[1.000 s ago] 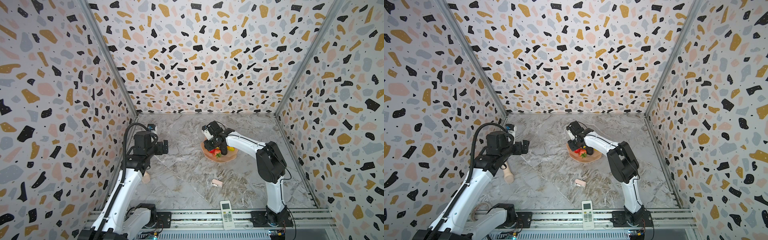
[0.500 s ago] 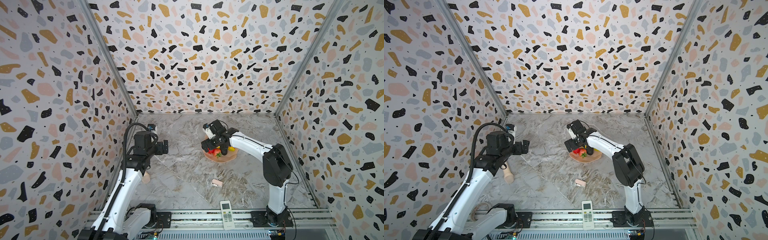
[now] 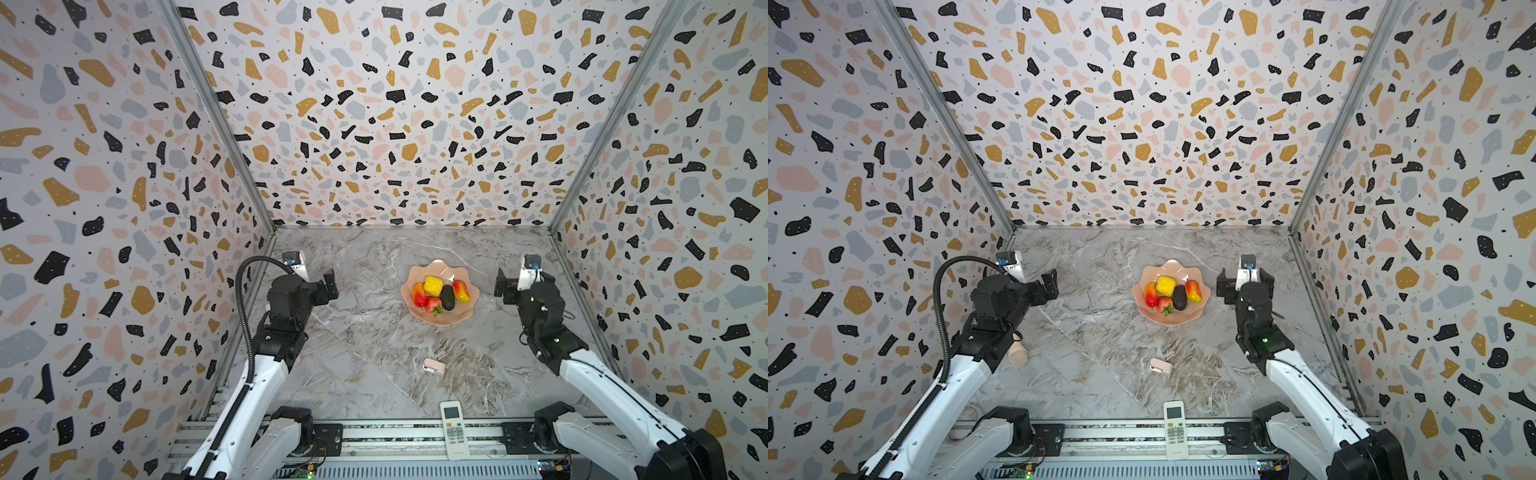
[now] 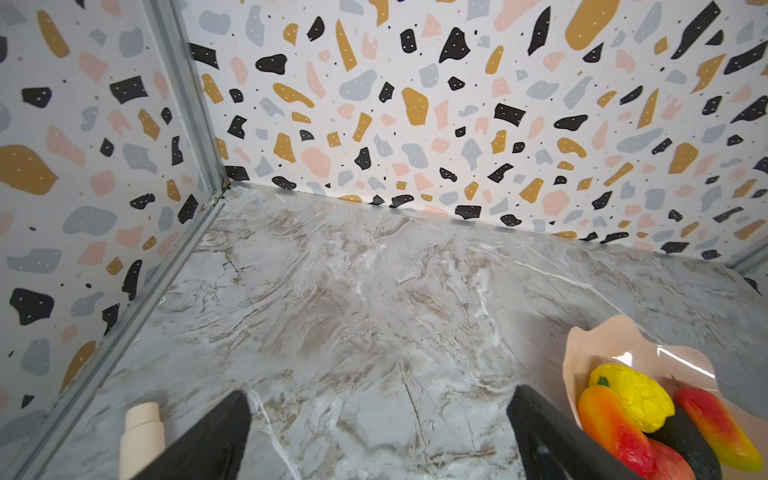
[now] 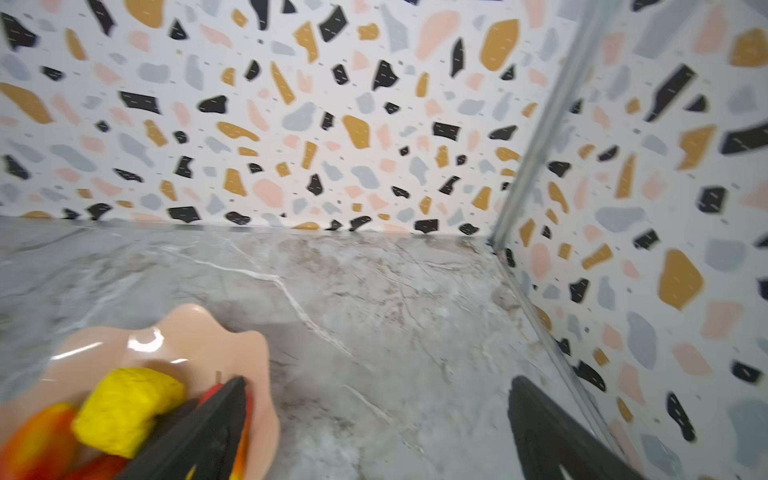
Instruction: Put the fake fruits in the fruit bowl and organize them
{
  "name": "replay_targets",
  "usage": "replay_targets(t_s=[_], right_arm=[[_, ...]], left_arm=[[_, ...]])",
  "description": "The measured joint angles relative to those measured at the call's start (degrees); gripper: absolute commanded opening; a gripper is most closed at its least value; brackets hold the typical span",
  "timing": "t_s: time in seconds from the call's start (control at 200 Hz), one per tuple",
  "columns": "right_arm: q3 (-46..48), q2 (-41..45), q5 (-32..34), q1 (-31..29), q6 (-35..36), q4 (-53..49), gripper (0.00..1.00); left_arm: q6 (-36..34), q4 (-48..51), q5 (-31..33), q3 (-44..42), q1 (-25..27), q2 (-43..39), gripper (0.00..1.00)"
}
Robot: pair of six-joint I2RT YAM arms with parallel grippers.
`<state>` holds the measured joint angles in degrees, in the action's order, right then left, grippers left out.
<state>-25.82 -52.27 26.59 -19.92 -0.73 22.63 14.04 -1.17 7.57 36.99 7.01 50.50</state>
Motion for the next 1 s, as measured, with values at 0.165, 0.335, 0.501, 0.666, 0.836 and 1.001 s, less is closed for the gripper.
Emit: replay_targets(t_s=[0.165, 0.335, 0.501, 0.666, 0.836, 1.001], right_arm=[[13.3, 0.7, 5.3, 3.1, 1.9, 10.6, 0.99], [16.8, -3.3, 5.4, 3.6, 1.7, 22.1, 0.99], [21.0, -12.4, 2.2, 4.9, 1.4, 35.0, 0.99], [20.0, -23.4, -1.2, 6.7, 2.0, 42.9, 0.99], [17.2, -30.8, -7.8, 9.8, 2.3, 47.6, 0.99], [16.0, -33.6, -14.2, 15.2, 0.7, 49.5, 0.99]], left_arm=[[0.0, -12.2, 8.6, -10.1, 0.2, 0.7, 1.0], [-1.5, -24.3, 16.1, -17.9, 0.2, 5.9, 1.0], [-4.5, -34.0, 20.6, -21.9, 0.2, 14.8, 1.0], [-7.3, -43.6, 22.8, -24.3, 0.1, 21.4, 1.0], [-8.6, -52.3, 21.6, -24.3, -0.2, 28.1, 1.0], [-9.9, -61.1, 18.9, -27.2, -0.3, 29.9, 1.0]])
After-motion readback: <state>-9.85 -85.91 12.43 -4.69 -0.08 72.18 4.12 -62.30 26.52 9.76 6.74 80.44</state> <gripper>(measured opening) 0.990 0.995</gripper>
